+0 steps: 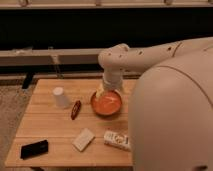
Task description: Pick up the ceramic bowl
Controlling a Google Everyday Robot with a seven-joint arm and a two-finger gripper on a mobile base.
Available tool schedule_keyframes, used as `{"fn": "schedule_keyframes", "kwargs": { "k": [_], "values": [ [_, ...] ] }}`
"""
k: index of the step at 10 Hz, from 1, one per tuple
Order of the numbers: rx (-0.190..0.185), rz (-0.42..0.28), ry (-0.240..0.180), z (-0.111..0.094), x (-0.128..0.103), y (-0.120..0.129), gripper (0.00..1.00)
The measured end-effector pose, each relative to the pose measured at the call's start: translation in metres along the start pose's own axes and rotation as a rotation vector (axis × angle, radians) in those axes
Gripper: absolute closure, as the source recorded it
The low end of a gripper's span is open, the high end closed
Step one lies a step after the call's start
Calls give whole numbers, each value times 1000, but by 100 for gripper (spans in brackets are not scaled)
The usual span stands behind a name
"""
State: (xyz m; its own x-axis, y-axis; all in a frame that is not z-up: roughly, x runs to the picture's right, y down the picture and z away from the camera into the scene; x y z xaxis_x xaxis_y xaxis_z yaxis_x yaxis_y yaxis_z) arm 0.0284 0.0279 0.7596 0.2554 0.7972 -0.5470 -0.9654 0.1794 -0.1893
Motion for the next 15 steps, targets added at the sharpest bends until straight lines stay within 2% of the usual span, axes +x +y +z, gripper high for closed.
{"fn": "schedule_keyframes", "kwargs": {
  "k": [7, 15],
  "values": [
    [-17, 87, 14, 40, -13, -39, 20],
    [-42, 219, 28, 78, -8, -74, 20]
  ]
}}
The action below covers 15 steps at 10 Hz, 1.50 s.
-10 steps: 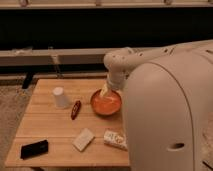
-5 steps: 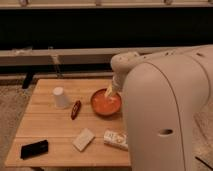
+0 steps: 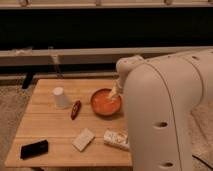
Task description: Pick up the ceramic bowl
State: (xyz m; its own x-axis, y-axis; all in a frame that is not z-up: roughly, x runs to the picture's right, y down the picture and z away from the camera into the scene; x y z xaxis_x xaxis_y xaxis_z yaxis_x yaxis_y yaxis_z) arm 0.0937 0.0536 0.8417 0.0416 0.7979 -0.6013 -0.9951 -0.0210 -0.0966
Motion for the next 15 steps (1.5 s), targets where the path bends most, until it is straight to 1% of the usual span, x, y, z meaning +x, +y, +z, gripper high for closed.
{"fn": "schedule_keyframes", "kwargs": {
  "k": [2, 3, 8, 12, 13, 14, 15],
  "values": [
    [-4, 14, 6, 9, -1, -2, 20],
    [-3, 27, 12, 18, -1, -4, 20],
    [-6, 65, 26, 37, -3, -9, 20],
    [-8, 85, 45, 56, -4, -11, 20],
    [-11, 87, 52, 59, -4, -11, 24],
    [-14, 87, 59, 61, -4, -11, 36],
    [-17, 87, 62, 62, -4, -10, 43]
  ]
}}
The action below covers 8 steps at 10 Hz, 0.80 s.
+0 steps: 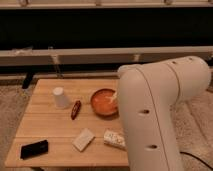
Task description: Pick up the ceramic bowl
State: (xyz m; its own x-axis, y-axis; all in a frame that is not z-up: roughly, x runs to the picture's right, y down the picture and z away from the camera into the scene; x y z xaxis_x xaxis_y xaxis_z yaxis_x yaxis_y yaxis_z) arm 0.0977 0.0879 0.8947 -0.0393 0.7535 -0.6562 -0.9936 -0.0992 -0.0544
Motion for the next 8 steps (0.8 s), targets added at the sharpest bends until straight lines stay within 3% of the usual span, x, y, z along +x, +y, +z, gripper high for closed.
{"fn": "schedule_keyframes", "kwargs": {
  "k": [3, 5, 8],
  "values": [
    [-10, -1, 10, 1, -1, 1, 74],
    [-32, -7, 26, -11, -1, 3, 89],
    [-64, -12, 57, -36, -7, 7, 90]
  ]
}}
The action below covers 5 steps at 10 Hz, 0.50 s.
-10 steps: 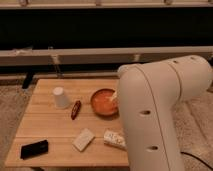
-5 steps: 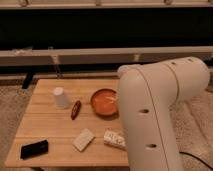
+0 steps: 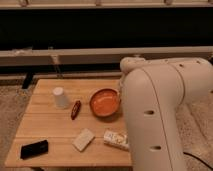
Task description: Pick up the ceramic bowl
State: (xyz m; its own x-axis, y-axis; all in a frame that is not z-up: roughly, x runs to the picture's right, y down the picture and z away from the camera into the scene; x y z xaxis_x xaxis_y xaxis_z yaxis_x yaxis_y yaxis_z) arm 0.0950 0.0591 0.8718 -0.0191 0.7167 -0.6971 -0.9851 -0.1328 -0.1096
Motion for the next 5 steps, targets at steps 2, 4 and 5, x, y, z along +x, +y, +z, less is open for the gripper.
{"fn": "schedule_keyframes", "kwargs": {
  "k": [2, 4, 5],
  "values": [
    [-14, -5, 16, -5, -2, 1, 90],
    [-43, -25, 44, -26, -5, 9, 90],
    [-56, -32, 58, -34, -7, 13, 90]
  ]
}}
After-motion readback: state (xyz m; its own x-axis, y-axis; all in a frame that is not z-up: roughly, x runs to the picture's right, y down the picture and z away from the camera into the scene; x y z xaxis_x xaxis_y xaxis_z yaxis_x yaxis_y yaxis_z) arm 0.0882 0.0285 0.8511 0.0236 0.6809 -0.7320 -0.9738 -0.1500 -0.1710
